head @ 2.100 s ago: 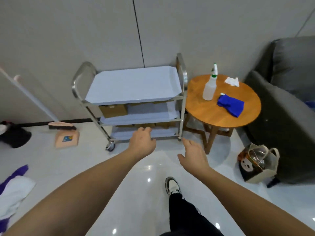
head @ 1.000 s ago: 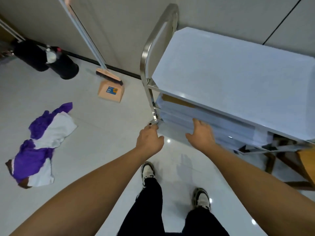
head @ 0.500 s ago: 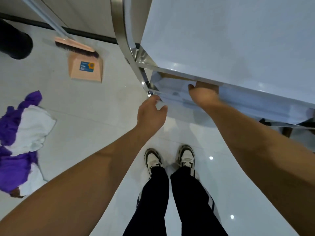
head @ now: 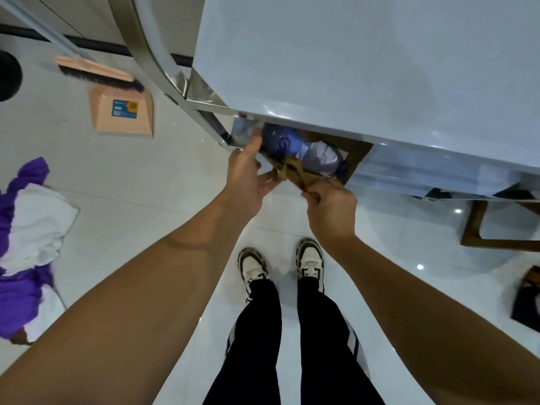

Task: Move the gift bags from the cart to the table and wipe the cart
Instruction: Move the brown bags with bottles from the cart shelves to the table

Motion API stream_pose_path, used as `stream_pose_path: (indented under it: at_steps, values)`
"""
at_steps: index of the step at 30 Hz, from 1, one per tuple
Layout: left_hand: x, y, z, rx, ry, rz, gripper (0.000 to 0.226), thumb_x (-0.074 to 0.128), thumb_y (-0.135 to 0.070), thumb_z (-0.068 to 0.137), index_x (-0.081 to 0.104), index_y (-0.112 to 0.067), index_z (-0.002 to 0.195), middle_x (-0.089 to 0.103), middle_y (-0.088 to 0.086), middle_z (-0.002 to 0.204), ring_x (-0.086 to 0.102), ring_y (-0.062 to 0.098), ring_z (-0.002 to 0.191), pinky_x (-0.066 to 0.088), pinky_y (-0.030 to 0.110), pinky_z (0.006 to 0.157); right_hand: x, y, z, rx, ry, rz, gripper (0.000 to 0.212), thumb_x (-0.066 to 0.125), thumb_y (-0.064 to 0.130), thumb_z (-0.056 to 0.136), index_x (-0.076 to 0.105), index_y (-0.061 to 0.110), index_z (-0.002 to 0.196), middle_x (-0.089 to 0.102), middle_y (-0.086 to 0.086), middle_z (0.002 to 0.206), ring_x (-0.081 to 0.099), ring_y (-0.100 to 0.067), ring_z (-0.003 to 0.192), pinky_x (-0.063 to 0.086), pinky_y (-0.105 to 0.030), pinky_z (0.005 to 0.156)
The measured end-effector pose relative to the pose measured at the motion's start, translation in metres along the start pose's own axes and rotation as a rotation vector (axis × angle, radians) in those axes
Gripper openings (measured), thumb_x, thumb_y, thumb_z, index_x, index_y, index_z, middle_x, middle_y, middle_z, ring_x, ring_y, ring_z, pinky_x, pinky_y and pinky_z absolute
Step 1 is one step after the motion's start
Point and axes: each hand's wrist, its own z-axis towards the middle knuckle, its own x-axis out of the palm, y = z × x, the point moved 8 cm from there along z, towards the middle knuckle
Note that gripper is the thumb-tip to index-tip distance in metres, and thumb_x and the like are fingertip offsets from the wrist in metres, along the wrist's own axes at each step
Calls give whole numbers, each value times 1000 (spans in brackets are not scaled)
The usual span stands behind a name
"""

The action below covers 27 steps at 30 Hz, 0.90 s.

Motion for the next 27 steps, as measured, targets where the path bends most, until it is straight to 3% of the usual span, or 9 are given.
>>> stream_pose_path:
  at_steps: [4, 8, 12, 15, 18, 22, 24, 25, 27]
  values:
    - [0, 3, 0, -9, -127, 183, 42, 72, -26, 94, 54, -18, 131, 73, 9, 110, 75, 30, 93, 64, 45, 71, 0, -28, -28, 164, 92, 80, 2, 71, 13, 92, 71, 12, 92, 73, -6, 84, 67, -24, 72, 57, -34, 71]
    - [-5, 12, 0, 24, -235, 511, 37, 76, -6, 87, 61, -21, 117, 69, 11, 115, 73, 29, 94, 64, 44, 76, -10, -31, -41, 155, 43, 87, 2, 68, 11, 93, 68, 10, 91, 68, -7, 69, 62, -29, 58, 51, -32, 56]
    - [-25, 29, -8, -7, -402, 404, 35, 68, 12, 83, 66, -10, 109, 66, 16, 112, 72, 37, 89, 64, 46, 72, -27, -30, -42, 166, -84, 172, 14, 63, 5, 87, 69, 14, 95, 67, -1, 80, 60, -20, 68, 48, -28, 63]
    - [-29, 44, -11, -26, -473, 297, 25, 62, 12, 85, 65, -9, 98, 60, 15, 113, 68, 39, 94, 64, 48, 72, -31, -33, -32, 200, -104, 230, 20, 57, 7, 90, 67, 12, 106, 66, -1, 97, 58, -17, 84, 43, -26, 75]
    - [-27, 53, -10, -47, -519, 258, 23, 60, 10, 85, 61, -13, 82, 62, 18, 111, 67, 43, 91, 63, 51, 71, -30, -36, -28, 252, -125, 353, 19, 56, 9, 94, 68, 16, 107, 67, 3, 91, 62, -15, 80, 47, -25, 74]
    - [-25, 54, -11, -40, -530, 419, 27, 74, 9, 77, 60, -13, 71, 70, 20, 94, 72, 40, 82, 63, 47, 75, -20, -38, -42, 401, -48, 538, 12, 57, 14, 99, 66, 15, 92, 63, 5, 75, 59, -7, 67, 44, -18, 60]
    - [-21, 54, -16, -45, -515, 544, 24, 82, 1, 74, 61, -9, 69, 71, 18, 86, 73, 36, 80, 63, 43, 76, -15, -38, -53, 480, -8, 644, 19, 59, 16, 99, 62, 9, 81, 60, -5, 69, 54, -11, 59, 44, -19, 54]
    - [-19, 52, -21, -50, -514, 573, 23, 84, -2, 74, 62, -7, 71, 72, 18, 87, 74, 34, 79, 64, 42, 75, -13, -38, -58, 519, 5, 709, 24, 61, 17, 98, 59, 7, 76, 58, -10, 65, 52, -12, 57, 44, -21, 52]
    - [-17, 47, -31, -36, -523, 606, 20, 85, -6, 76, 66, -3, 83, 74, 15, 91, 73, 28, 75, 64, 36, 68, -11, -39, -65, 539, 43, 702, 34, 65, 19, 95, 51, 15, 65, 49, -1, 55, 45, -5, 50, 39, -17, 50]
